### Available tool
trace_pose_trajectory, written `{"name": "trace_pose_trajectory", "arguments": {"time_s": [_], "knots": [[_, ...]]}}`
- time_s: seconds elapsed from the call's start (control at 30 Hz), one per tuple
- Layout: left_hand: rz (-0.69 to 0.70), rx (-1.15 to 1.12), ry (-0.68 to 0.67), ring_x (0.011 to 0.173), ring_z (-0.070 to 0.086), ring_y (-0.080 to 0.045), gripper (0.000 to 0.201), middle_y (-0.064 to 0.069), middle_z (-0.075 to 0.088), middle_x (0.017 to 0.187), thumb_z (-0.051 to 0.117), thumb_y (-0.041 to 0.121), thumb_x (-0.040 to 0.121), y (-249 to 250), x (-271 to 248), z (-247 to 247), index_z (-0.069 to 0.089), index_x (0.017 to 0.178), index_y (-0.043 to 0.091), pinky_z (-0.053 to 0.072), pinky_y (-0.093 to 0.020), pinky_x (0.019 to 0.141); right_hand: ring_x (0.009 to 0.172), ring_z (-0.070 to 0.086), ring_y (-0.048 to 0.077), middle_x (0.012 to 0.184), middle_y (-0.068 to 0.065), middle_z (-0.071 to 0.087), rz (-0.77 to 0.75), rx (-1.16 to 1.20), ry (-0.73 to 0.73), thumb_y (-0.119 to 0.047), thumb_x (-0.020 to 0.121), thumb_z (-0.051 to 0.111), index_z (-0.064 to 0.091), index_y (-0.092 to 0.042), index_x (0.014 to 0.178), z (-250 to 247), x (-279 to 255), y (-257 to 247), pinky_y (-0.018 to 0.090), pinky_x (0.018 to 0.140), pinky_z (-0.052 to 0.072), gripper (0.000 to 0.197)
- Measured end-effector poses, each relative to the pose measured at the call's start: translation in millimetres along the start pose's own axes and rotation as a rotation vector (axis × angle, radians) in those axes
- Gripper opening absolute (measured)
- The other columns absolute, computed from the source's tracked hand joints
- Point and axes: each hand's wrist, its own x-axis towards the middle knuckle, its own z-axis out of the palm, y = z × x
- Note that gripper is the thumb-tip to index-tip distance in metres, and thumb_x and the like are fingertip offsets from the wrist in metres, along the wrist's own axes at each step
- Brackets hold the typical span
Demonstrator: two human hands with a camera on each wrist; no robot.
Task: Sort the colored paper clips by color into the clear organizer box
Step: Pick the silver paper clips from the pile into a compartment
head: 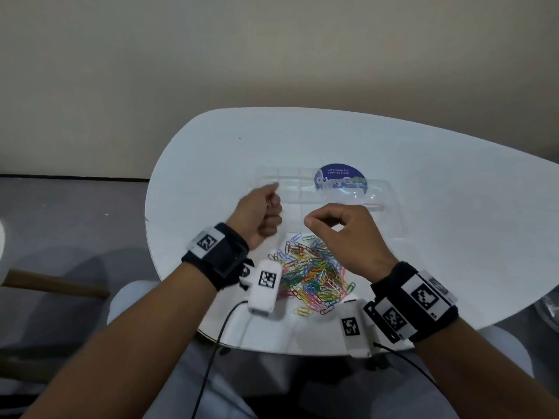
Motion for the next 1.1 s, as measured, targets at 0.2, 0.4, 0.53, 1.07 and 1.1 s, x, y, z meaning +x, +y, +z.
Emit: {"name": "trace_pose_trajectory", "arguments": {"time_s": [0.2,0.4,0.53,1.07,1.1], "knots": [[0.264,0.055,0.202,0.039,0.022,-0.009,0.034,0.008,0.034,0.048,0.042,0.03,0.102,66.2,40.4,-7.8,0.045,0.07,0.019,0.016,-0.022,0.039,0.072,0.063,-0.002,0.075,-0.018,0.071,0.023,-0.002,-0.001,-0.02,0.089,0.07,0.074,-0.026,0.078,-13.4,-3.1,15.0,0.009,0.067,0.045,0.013],[0.314,-0.125,0.267,0.041,0.024,-0.013,0.041,0.005,0.029,0.047,0.043,0.021,0.098,74.3,75.0,-3.4,0.031,0.059,0.019,0.024,-0.023,0.042,0.071,0.062,-0.001,0.075,-0.017,0.071,0.03,-0.025,-0.002,-0.017,0.089,0.07,0.073,-0.027,0.077,-13.4,-7.5,29.1,0.008,0.062,0.043,0.016],[0.348,-0.296,0.264,0.048,0.051,-0.015,0.037,0.003,0.045,0.045,0.043,0.012,0.099,61.1,86.2,-3.4,0.042,0.062,0.013,0.054,-0.032,0.073,0.07,0.062,-0.003,0.073,-0.016,0.071,0.045,-0.022,0.003,-0.015,0.088,0.07,0.074,-0.023,0.076,-12.4,-8.6,34.5,0.007,0.062,0.042,0.015],[0.346,0.895,-0.12,0.063,0.065,-0.01,0.01,0.005,0.073,0.078,0.064,0.02,0.092,9.7,-6.0,-4.1,0.071,0.085,0.018,0.05,-0.023,0.06,0.06,0.062,-0.003,0.07,-0.01,0.07,0.208,-0.088,-0.029,-0.013,0.087,0.072,0.077,-0.012,0.085,-38.3,-11.4,49.5,0.012,0.059,0.046,0.005],[0.351,0.991,-0.156,0.063,0.065,-0.007,0.009,0.007,0.073,0.076,0.067,0.022,0.09,-1.8,-11.8,-2.9,0.073,0.084,0.019,0.05,-0.022,0.061,0.063,0.062,-0.002,0.071,-0.01,0.071,0.214,-0.14,-0.064,-0.016,0.086,0.073,0.078,-0.014,0.084,-35.4,-13.3,52.0,0.015,0.062,0.046,0.006]]}}
